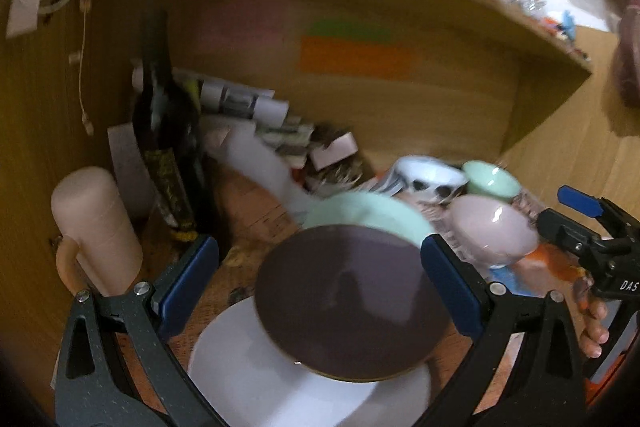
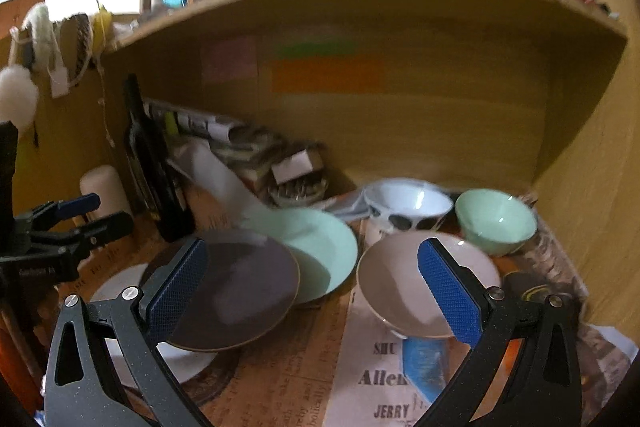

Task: Organize plates and bowls
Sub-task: 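Lower both tools to the dark brown plate rim and close on it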

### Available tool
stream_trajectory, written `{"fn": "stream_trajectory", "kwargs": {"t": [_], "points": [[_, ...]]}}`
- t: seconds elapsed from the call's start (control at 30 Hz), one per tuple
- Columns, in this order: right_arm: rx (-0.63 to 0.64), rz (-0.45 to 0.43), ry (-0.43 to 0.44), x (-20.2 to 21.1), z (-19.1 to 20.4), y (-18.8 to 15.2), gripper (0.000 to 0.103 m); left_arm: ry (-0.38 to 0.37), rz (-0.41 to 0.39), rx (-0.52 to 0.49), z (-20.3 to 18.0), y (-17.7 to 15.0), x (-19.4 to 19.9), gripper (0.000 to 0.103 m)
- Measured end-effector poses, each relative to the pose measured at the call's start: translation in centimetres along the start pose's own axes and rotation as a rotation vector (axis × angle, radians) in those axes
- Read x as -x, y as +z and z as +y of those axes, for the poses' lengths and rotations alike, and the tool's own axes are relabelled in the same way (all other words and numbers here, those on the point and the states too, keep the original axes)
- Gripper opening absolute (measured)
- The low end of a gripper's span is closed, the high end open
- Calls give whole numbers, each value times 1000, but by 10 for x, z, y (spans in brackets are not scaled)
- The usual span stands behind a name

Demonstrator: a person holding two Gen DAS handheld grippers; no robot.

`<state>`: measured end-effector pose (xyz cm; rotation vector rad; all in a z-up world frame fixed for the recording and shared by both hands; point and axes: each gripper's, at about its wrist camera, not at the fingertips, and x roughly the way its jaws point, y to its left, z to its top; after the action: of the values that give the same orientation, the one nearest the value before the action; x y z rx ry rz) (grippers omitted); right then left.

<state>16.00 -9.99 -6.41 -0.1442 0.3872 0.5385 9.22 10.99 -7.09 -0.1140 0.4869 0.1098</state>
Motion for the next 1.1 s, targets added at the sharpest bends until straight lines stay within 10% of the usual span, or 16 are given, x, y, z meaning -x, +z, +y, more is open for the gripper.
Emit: {"fn": "stream_trajectory", "kwargs": {"t": [0.47, 1.1], "points": [[-4, 220, 40, -65, 7, -25, 101, -11, 194, -40, 34, -22, -54, 82], [-112, 423, 128, -112, 5, -40, 43, -113, 417, 64, 62, -29, -108, 41]]}}
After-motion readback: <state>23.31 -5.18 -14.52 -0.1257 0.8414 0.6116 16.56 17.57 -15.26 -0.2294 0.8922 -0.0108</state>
